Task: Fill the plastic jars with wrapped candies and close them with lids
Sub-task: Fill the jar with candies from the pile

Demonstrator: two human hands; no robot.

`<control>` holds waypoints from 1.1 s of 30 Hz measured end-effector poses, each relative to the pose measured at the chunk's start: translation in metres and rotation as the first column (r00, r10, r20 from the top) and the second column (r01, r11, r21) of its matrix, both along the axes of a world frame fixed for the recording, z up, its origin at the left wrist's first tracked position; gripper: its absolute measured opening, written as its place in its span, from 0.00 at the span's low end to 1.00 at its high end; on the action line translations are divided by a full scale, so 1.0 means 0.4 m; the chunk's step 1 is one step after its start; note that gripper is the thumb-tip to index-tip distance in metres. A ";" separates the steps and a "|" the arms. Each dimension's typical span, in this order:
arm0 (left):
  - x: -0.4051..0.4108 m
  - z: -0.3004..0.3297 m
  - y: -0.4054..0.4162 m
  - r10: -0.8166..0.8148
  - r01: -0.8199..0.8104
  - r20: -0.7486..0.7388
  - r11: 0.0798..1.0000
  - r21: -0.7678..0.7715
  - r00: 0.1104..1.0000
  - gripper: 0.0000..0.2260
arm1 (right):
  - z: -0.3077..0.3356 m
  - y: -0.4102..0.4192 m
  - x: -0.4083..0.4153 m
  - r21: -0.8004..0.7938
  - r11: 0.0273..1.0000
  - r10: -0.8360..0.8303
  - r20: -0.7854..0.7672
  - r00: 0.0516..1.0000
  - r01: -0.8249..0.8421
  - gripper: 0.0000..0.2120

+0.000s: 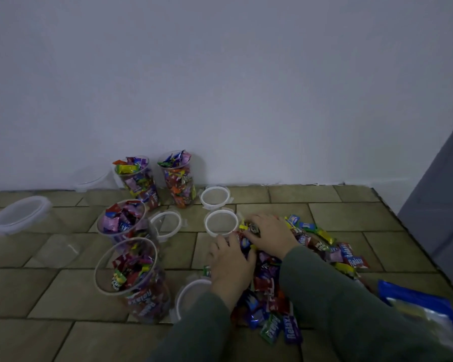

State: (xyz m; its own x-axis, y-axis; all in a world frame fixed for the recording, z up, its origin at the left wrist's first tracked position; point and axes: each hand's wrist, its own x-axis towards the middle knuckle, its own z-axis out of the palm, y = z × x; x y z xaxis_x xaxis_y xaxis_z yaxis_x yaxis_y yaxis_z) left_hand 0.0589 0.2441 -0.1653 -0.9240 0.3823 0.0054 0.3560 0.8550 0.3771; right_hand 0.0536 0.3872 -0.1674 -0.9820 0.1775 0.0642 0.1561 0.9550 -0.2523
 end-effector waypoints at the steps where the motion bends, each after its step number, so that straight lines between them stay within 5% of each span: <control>1: -0.004 -0.004 0.004 0.005 -0.005 0.003 1.000 0.003 1.000 0.22 | -0.004 0.003 0.001 -0.010 1.000 -0.008 -0.025 1.000 0.008 0.17; 7: 0.006 -0.008 0.042 0.056 -0.057 0.038 0.998 0.028 0.998 0.25 | -0.008 0.020 -0.005 0.021 1.000 0.009 -0.092 0.996 -0.007 0.16; 12: 0.013 -0.029 0.049 0.051 -0.043 -0.093 0.996 0.081 0.994 0.25 | -0.024 0.023 -0.006 0.054 0.998 0.043 -0.047 0.998 -0.041 0.17; 18: 0.005 -0.023 0.058 0.053 -0.054 -0.034 0.998 -0.017 0.998 0.21 | -0.044 0.016 -0.002 0.079 0.997 -0.012 -0.075 0.997 0.018 0.16; 33: -0.032 -0.004 0.076 -0.098 0.103 0.051 0.988 -0.111 0.994 0.13 | -0.035 0.039 0.003 -0.460 0.881 -0.209 -0.158 0.965 0.116 0.17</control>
